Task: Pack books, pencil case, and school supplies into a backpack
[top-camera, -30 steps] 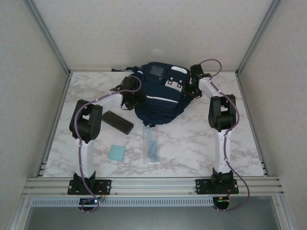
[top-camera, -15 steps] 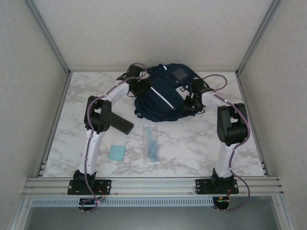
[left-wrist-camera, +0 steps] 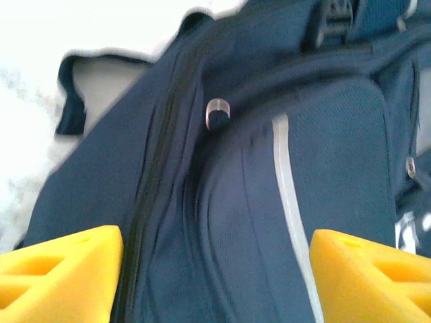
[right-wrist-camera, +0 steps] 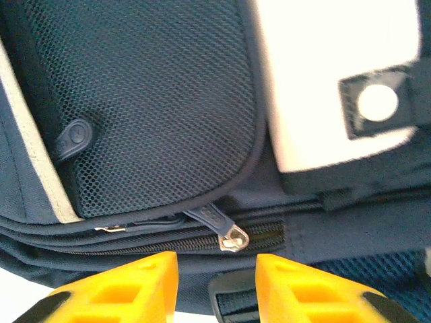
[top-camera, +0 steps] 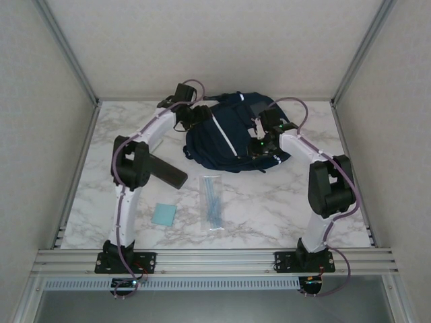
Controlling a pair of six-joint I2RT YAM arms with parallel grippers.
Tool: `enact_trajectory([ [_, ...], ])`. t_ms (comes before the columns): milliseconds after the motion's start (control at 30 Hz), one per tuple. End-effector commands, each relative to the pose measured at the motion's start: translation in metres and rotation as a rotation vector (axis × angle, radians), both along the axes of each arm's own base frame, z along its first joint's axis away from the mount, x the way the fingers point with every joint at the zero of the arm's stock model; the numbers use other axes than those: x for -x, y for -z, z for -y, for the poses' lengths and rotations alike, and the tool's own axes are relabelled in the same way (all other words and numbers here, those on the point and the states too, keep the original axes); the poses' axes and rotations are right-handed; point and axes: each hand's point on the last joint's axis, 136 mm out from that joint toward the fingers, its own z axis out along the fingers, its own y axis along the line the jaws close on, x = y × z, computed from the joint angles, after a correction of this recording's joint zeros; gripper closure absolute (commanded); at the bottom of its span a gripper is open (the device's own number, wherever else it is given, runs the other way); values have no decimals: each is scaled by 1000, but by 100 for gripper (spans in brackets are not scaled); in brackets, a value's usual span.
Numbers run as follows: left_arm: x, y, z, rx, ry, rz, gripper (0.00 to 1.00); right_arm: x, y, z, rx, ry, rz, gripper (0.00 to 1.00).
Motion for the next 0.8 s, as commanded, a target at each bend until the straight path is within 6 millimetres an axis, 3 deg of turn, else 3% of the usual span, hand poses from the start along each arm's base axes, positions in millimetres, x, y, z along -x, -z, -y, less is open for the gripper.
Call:
enact_trajectory([
  [0,36,-32,7,76,58,9,27,-4,10,-16,-28,-134,-1,64],
  [167,67,-22,4,128,42,-20,26,-14,32,-18,6,-163,-21,58],
  [333,74,24,17,161,29,-108,27,-8,43,-25,-30,-170,-62,57],
  [533,72,61,31,171,21,-150,28,31,11,-78,-368,-315,-80,60],
  [767,57,55,32,168,-1,-121,28,58,-2,-98,-589,-420,-196,63],
])
